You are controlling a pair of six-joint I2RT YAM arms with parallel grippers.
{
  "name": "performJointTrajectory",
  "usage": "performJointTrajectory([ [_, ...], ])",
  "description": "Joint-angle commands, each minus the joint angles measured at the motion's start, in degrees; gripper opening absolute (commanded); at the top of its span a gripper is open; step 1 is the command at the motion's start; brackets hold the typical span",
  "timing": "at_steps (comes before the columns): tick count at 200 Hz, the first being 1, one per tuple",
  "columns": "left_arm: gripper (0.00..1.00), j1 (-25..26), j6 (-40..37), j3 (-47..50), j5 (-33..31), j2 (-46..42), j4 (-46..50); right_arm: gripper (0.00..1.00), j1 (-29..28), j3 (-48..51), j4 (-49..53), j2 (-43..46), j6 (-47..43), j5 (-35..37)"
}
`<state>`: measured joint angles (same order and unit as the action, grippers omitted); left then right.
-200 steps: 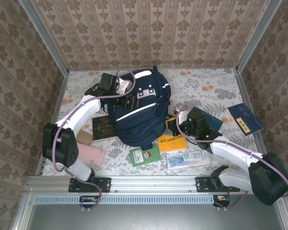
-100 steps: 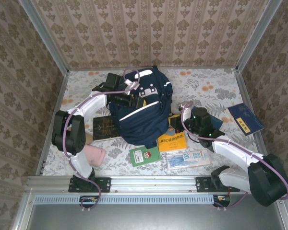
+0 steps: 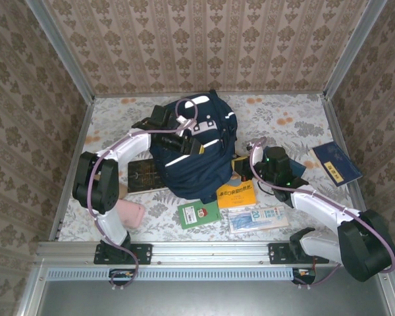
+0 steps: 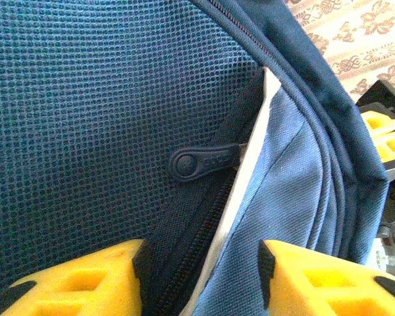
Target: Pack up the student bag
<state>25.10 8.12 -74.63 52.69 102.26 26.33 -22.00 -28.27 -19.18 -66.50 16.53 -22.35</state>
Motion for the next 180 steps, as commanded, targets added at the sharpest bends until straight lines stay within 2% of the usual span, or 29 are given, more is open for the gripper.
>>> performJointTrajectory([
  [1,0.36,0.4,0.2,0.5,1.6,-1.6,1.0,0.00,0.5,-0.8,-5.8,0.1,0.5,-1.1],
  [38,0.00,0.7,1.0,0.4,1.3,-2.4,0.1,0.00,0.6,-1.2,-5.2,-0.2,0.4,-0.8],
  [82,0.00,0.7,5.7,-1.4,-4.1,-4.2,-2.9,0.00,-0.6,-2.7,1.2,0.7,-1.5,3.0],
  [128,0.00,0.6,12.3,-6.4,-5.0,-2.6,-2.3,0.00,-6.8,-4.5,7.9,3.2,-7.4,10.0],
  [180,0.00,-0.1,18.7,-9.5,-5.8,-2.2,-3.5,0.00,-9.8,-5.7,11.8,5.5,-9.5,11.6],
])
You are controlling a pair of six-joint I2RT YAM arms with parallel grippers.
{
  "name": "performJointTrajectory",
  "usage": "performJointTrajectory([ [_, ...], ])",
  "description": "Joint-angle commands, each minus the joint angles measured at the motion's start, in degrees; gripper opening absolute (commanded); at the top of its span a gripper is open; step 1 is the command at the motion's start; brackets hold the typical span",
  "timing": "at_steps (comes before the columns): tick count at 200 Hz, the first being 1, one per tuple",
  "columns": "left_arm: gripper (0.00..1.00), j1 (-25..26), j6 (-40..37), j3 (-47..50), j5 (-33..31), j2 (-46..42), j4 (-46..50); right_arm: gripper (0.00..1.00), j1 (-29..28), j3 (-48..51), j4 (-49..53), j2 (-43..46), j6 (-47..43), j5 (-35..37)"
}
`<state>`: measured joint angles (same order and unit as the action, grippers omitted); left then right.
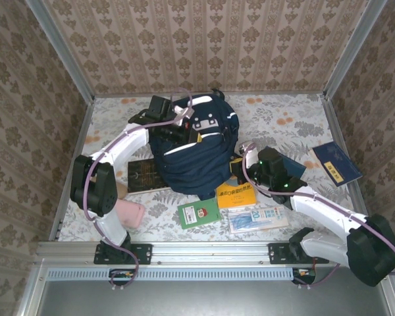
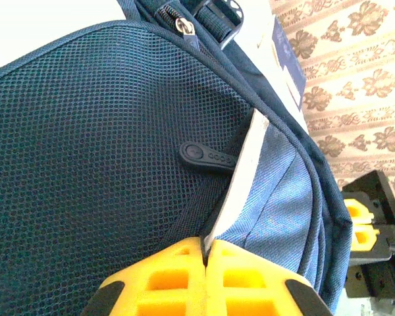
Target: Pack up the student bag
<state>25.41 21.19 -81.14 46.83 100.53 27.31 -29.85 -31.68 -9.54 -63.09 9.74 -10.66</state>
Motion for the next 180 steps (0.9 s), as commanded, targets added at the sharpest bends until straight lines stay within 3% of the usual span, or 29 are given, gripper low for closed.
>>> performJointTrajectory([
  [1,0.00,-0.4,5.8,-2.9,0.1,-0.4,-4.7,0.00,-2.1,-2.4,2.3,2.1,-2.8,-0.2],
  [79,0.00,0.3,4.8,-3.1,-5.0,-0.8,-3.3,0.00,-7.6,-6.2,9.0,3.5,-4.5,-1.0],
  [180,0.00,0.3,8.0,-3.7,-7.1,-1.9,-4.7,0.00,-13.0,-13.8,15.7,-3.0,-2.9,-2.5],
])
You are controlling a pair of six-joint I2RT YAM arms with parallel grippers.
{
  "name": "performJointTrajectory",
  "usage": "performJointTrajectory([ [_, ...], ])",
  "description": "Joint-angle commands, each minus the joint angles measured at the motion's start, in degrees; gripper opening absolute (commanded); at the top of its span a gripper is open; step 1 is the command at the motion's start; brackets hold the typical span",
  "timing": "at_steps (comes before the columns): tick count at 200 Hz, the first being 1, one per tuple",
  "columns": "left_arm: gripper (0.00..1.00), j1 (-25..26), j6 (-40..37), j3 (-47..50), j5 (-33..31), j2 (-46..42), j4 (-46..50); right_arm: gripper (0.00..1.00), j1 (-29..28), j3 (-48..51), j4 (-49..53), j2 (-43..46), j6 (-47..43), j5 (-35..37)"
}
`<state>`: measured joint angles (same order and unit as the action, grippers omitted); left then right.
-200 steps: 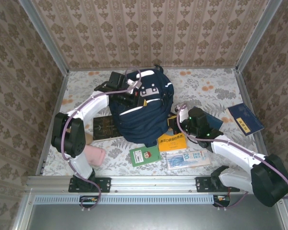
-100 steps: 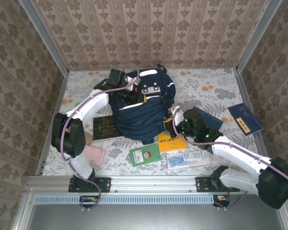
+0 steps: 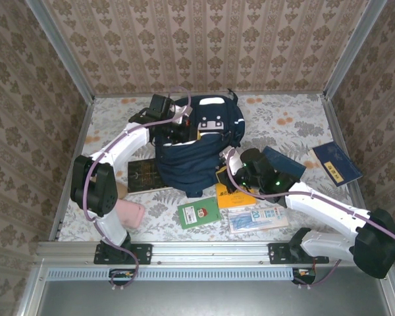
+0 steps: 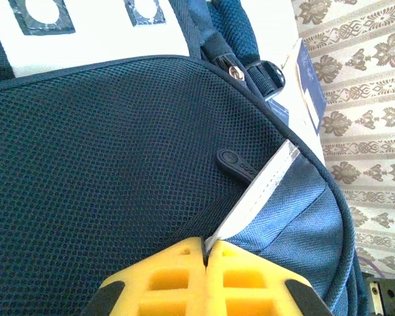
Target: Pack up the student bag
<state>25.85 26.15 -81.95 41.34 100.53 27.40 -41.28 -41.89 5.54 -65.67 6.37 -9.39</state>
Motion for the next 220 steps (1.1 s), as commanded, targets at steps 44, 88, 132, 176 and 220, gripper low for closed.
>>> performJointTrajectory([
  [44,0.00,-0.3,4.1,-2.3,-2.7,-5.1,-4.4,0.00,0.0,-5.9,4.1,0.5,-0.2,5.8],
  [88,0.00,-0.4,8.9,-1.0,-1.1,-8.8,-6.1,0.00,6.9,-10.2,7.2,-2.9,3.1,6.2],
  [132,0.00,-0.1,19.2,4.9,-2.2,-12.3,-16.7,0.00,5.9,-14.4,10.3,-6.4,-0.6,2.0],
  [176,0.00,-0.4,21.4,6.0,-6.0,-11.6,-18.2,0.01,2.9,-15.8,12.7,-6.6,-5.9,-3.3],
  [220,0.00,-2.3,24.5,6.8,-6.3,-10.6,-20.4,0.00,0.6,-17.0,16.1,-6.3,-11.5,-7.4],
])
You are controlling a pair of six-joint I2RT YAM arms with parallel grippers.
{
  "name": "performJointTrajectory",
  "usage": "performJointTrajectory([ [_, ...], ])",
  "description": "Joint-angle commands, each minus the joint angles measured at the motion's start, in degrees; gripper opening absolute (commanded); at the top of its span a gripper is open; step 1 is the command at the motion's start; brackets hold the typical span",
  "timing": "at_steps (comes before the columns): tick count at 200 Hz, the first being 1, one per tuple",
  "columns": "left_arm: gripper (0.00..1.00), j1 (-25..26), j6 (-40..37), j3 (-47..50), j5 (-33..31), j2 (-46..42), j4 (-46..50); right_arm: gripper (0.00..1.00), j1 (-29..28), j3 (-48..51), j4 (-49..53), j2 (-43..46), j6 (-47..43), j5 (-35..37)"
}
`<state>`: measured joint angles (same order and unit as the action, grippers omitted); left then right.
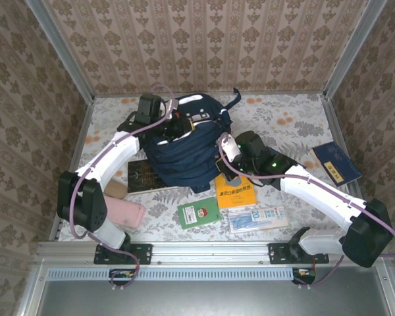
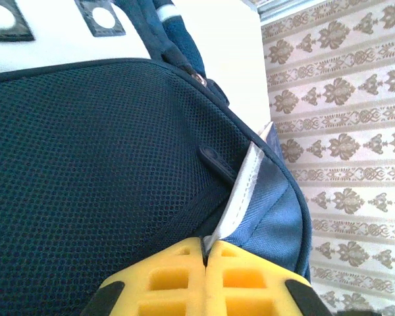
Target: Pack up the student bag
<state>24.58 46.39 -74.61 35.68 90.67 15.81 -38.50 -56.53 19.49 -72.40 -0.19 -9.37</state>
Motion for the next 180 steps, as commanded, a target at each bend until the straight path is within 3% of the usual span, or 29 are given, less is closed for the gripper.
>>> performJointTrajectory([
  [1,0.00,-1.1,4.4,-0.5,-0.6,-0.7,-8.8,0.00,-2.2,-2.5,2.3,0.5,-5.0,-7.4],
  [97,0.00,0.2,1.8,-1.5,-1.4,0.6,-6.6,0.01,-3.8,-8.6,4.2,-4.2,-5.0,-13.8],
  [167,0.00,1.2,-6.7,-4.3,-4.2,0.8,0.8,0.00,-4.3,-10.9,6.7,-6.5,-1.7,-19.3],
  [172,0.05,1.2,-7.3,-4.6,-4.3,0.8,1.6,0.00,-4.1,-10.8,6.8,-6.5,-1.2,-19.3],
  [180,0.23,1.2,-8.4,-5.2,-4.4,0.8,3.3,0.00,-3.9,-10.6,6.9,-6.5,-0.5,-19.4],
])
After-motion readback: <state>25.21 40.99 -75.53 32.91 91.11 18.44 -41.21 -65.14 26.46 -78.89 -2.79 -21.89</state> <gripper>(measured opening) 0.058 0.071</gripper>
